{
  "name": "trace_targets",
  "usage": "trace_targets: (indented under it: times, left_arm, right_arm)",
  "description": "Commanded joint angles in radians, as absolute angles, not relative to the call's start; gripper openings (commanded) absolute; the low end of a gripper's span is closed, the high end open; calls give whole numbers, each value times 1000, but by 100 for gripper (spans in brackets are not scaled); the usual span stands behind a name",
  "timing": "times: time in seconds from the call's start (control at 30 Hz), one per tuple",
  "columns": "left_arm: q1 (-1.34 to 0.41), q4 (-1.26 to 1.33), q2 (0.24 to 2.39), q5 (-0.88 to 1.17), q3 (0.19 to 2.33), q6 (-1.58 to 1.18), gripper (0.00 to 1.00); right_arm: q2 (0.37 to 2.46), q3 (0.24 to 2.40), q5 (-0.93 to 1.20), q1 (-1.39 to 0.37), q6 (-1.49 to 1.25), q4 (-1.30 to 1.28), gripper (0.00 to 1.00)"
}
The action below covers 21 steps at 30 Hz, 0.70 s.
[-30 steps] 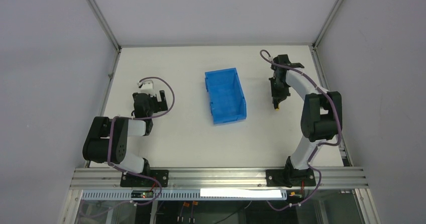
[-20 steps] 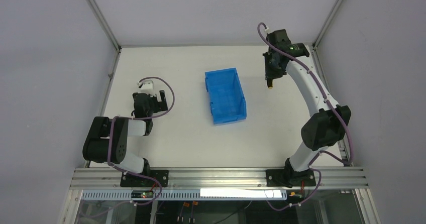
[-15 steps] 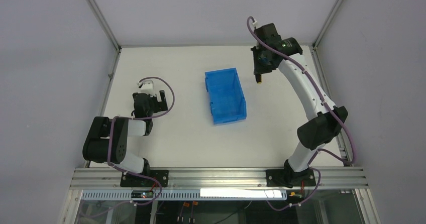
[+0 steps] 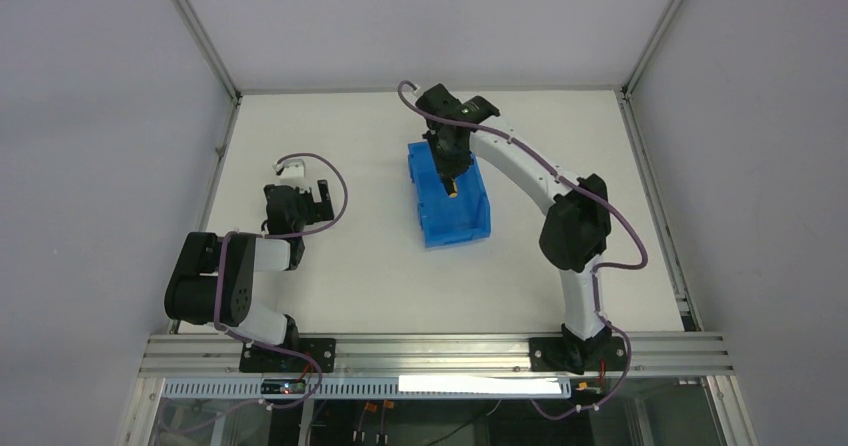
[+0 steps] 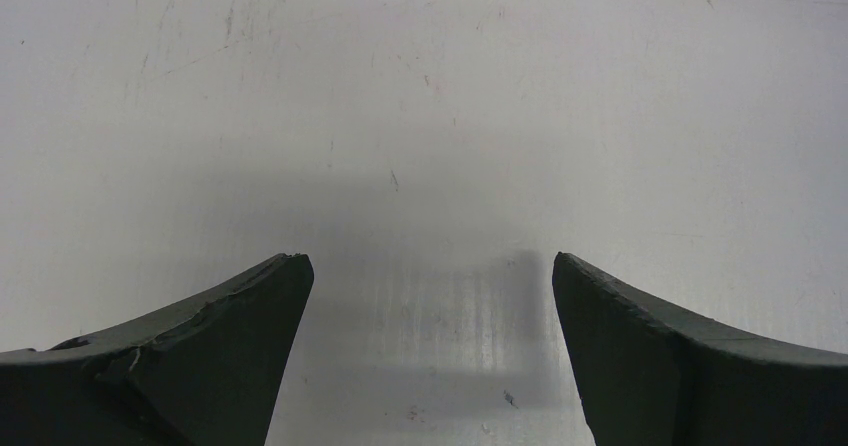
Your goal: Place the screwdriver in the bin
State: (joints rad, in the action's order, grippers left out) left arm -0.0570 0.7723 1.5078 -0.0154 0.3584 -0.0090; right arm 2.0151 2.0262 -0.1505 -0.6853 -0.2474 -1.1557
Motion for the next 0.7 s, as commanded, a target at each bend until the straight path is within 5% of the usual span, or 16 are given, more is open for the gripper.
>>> trace_targets:
  times: [0.0,0.37,0.67]
  left_arm:
    - [-49,813,1506,4,379,-15,100]
    - [-49,812,1507,5,379,-15,100]
    - [-49,812,1506,5,379,-15,100]
  right_arm:
    - [2054,1936,-135,-689,-303,-1049,0]
    - [2144,1770,-136,-715,-342,-912,4]
    - [2120,1786,-167,-727,-333,-938,44]
